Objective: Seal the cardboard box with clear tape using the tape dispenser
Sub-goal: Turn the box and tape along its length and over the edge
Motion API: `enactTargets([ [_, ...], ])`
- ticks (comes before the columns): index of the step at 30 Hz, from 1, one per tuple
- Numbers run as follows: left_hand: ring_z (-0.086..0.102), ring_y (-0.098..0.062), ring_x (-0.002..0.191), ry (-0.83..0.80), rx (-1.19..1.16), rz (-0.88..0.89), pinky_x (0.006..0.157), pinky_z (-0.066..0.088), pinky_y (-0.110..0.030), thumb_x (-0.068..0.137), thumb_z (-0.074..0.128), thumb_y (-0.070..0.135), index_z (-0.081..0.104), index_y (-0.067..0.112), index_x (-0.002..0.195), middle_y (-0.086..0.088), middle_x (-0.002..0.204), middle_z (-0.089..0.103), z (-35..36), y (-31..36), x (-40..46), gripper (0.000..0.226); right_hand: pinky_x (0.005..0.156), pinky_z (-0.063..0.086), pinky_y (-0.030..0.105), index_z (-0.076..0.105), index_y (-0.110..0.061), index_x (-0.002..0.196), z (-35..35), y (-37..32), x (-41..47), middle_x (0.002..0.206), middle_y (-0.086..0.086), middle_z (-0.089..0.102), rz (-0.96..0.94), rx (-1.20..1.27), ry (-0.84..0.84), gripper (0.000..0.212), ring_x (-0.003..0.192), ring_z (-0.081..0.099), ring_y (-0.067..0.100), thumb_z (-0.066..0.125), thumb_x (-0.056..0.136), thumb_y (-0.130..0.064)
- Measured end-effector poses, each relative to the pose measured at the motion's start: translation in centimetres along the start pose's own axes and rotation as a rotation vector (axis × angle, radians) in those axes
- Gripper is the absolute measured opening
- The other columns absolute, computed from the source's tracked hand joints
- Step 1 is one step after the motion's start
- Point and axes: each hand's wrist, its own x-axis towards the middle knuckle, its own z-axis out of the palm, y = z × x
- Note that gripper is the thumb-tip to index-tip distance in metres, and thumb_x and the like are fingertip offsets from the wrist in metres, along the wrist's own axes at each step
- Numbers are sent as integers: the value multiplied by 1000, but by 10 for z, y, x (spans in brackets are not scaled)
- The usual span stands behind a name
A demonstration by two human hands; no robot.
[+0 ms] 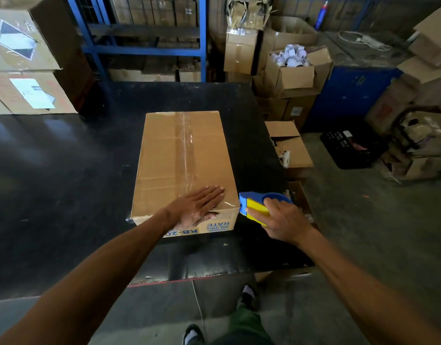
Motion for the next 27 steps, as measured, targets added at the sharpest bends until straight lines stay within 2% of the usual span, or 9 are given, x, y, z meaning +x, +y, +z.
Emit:
enactTargets([
  [2,19,-30,151,-11,-18,-1,122,25,-46,107,31,42,24,0,154,-18,162,22,-2,2,1,64,51,48,36,68,-22,118,0,3,-2,92,17,60,-41,-70,-71,52,66,60,29,81,67,-23],
  [4,20,-31,151,-28,-14,-8,121,27,-46,106,30,42,24,0,154,-18,162,23,0,1,0,64,50,48,34,72,-26,110,2,7,-10,90,14,61,-42,-118,-170,50,65,61,28,84,61,-29],
  [8,41,-40,141,56,24,-49,113,37,-55,101,36,44,43,-2,146,-25,150,44,7,14,11,65,48,51,37,73,-24,109,-3,21,-11,92,17,62,122,-32,-177,56,63,63,33,86,55,-30],
  [10,44,-43,137,39,-15,-190,113,31,-62,97,33,55,46,2,145,-27,145,49,0,38,32,73,50,52,38,70,-26,114,-10,28,-1,95,16,58,226,12,-156,58,70,64,34,85,58,-32],
  [14,7,-43,151,-35,-126,-704,118,2,-65,94,17,66,19,7,157,-27,162,13,-3,78,79,86,54,51,37,63,-32,125,-14,32,16,94,11,52,371,107,-150,59,71,62,31,78,69,-38],
  [17,-11,-41,151,-93,-193,-908,117,-7,-64,83,19,74,3,6,158,-26,163,-8,-6,80,95,102,59,48,36,58,-37,131,-13,38,24,96,9,52,457,178,-114,59,79,62,30,73,75,-41],
  [20,-23,-43,148,-49,-275,-1112,116,-14,-62,76,22,81,-12,3,153,-29,158,-22,-11,76,104,115,61,43,33,56,-41,132,-13,52,34,96,6,50,570,247,-52,55,82,61,29,70,78,-44],
  [23,-21,-45,147,-62,-316,-1203,116,-11,-63,83,21,77,-5,-2,155,-32,159,-17,-12,75,111,110,69,49,39,52,-46,133,-11,69,49,98,5,53,716,349,-14,55,86,60,31,65,80,-49],
  [27,-21,-49,146,-207,-301,-1125,115,-10,-66,86,17,71,-6,-4,155,-31,160,-17,-16,65,106,104,71,48,39,54,-43,132,-13,90,79,92,6,53,755,496,40,54,87,57,29,65,80,-53],
])
